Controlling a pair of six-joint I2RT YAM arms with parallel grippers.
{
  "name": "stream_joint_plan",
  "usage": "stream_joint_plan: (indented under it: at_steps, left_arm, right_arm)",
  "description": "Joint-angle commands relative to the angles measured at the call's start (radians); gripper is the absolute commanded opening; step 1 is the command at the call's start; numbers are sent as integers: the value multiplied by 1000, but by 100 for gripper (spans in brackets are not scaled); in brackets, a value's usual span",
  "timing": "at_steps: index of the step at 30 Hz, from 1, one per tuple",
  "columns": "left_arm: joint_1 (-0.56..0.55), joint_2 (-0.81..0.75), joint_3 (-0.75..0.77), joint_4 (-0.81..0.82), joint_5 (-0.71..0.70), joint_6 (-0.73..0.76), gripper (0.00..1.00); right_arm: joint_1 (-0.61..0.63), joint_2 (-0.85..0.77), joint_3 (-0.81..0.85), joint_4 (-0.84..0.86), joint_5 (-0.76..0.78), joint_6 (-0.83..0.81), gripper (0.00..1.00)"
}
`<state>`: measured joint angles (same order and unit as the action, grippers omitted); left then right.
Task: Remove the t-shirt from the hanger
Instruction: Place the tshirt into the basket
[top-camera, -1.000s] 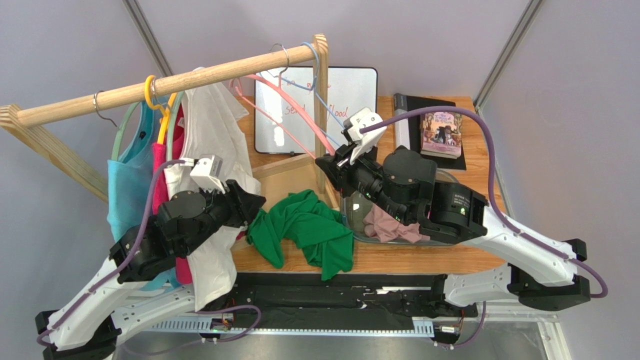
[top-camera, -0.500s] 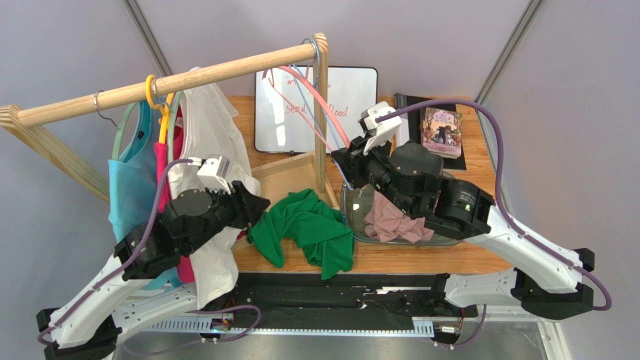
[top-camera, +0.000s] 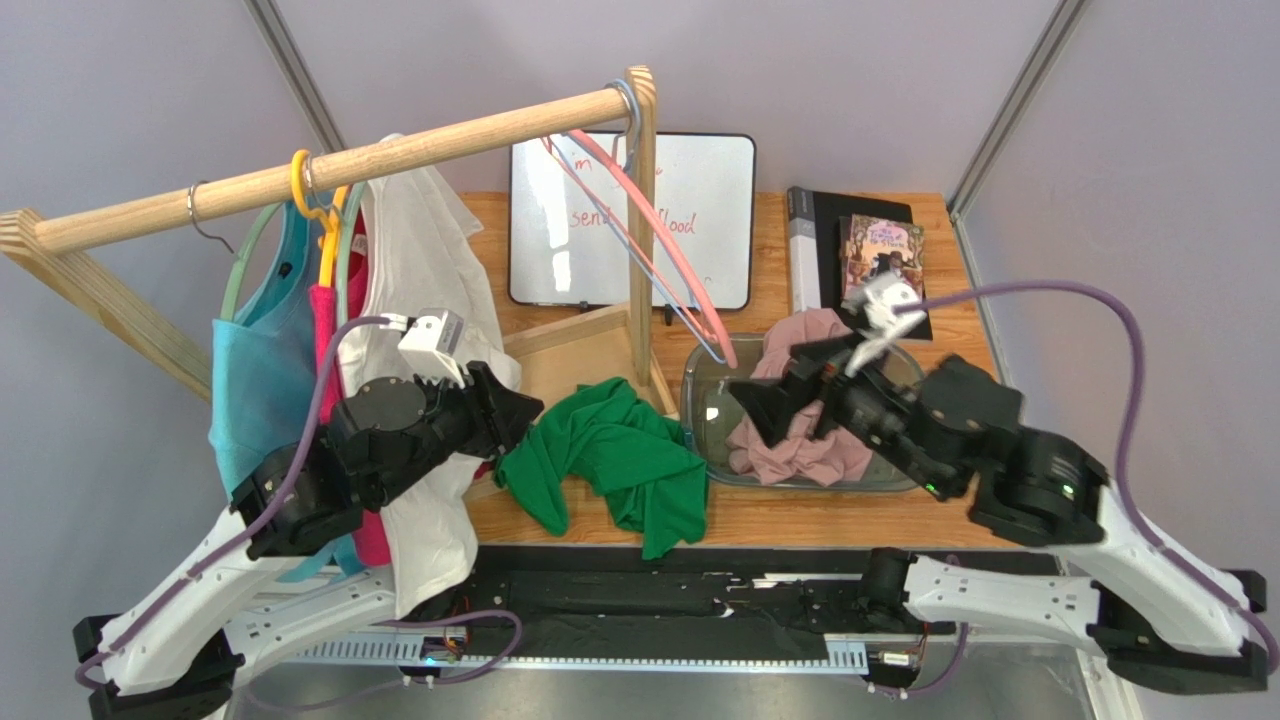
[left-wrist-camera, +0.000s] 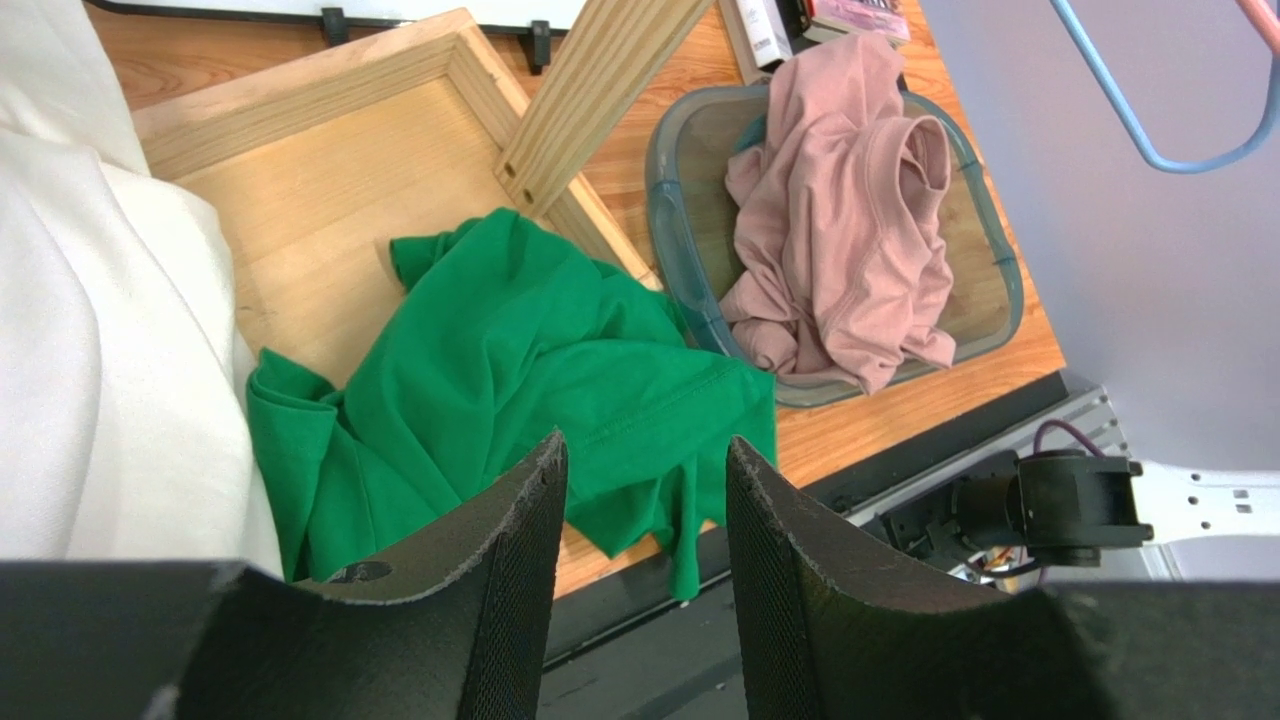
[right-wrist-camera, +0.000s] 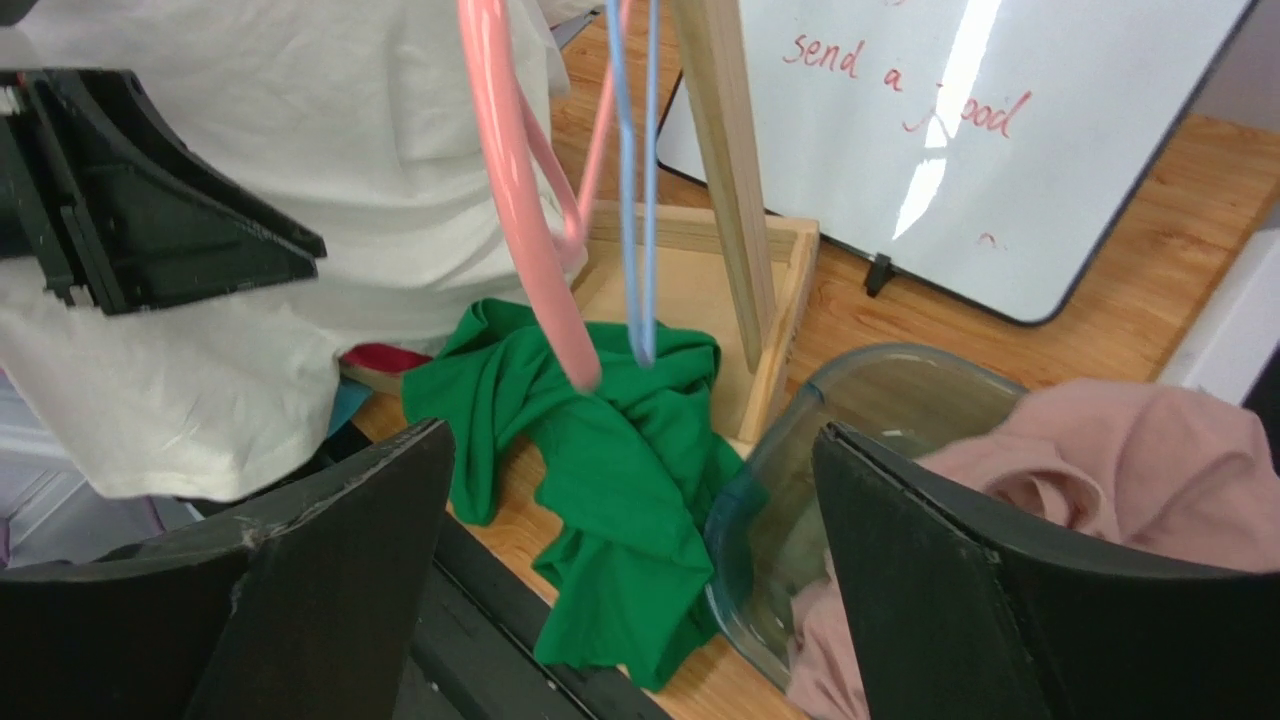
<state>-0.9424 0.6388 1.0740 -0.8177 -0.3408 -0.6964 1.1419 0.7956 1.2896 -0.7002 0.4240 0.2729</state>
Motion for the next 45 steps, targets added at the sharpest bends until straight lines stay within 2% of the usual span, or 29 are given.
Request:
stream_joint_plan:
  at_steps: [1, 3, 5, 9, 10, 15, 18, 26, 31, 34, 35, 37, 38, 39, 40, 42, 45]
  left_arm:
    - [2, 6, 24, 35, 25, 12, 49]
    - [2, 7, 29, 46, 34, 11, 49]
    - [2, 7, 24, 64, 43, 5, 49]
    - [2, 34, 10, 74, 72, 3, 49]
    - [2, 39, 9, 71, 77, 3, 50]
    - [2, 65, -37, 64, 102, -25, 50]
    - [2, 61, -66, 86, 115, -34, 50]
    - [2, 61, -82, 94, 112, -31, 50]
    - [2, 44, -78, 86, 108, -31, 50]
    - [2, 33, -80, 84, 102, -32, 50]
    - [2, 32, -82, 84, 102, -31, 50]
    - [2, 30, -82, 83, 103, -29, 50]
    - [2, 30, -82, 83, 103, -31, 50]
    - [2, 30, -82, 83, 105, -31, 50]
    - [2, 30, -82, 81, 105, -31, 50]
    - [2, 27, -80, 83, 103, -32, 50]
    - [2, 25, -69, 81, 109, -29, 50]
  right_arm:
    - [-4, -197, -197, -50, -40, 93, 97]
    - [-2, -254, -351, -3, -83, 130, 99]
    - [-4, -263, -458, 117, -128, 195, 99]
    - [-2, -179, -640, 364, -215, 239, 99]
    - [-4, -149, -668, 445, -229, 235, 99]
    - [-2, 89, -678, 597, -281, 192, 99]
    - [10, 160, -690, 678, -294, 152, 99]
    - [117, 394, -679, 814, -76, 71, 100]
    - [193, 508, -700, 860, 139, 68, 100]
    - [217, 559, -725, 892, 235, 89, 87]
    - [223, 567, -736, 907, 263, 97, 71]
    - [222, 574, -768, 967, 266, 95, 55]
    - [222, 574, -777, 984, 275, 98, 39]
    - [222, 574, -783, 1007, 282, 98, 33]
    - [223, 573, -785, 1009, 289, 100, 20]
    - [226, 558, -765, 954, 291, 109, 1]
    - [239, 447, -733, 851, 286, 127, 0]
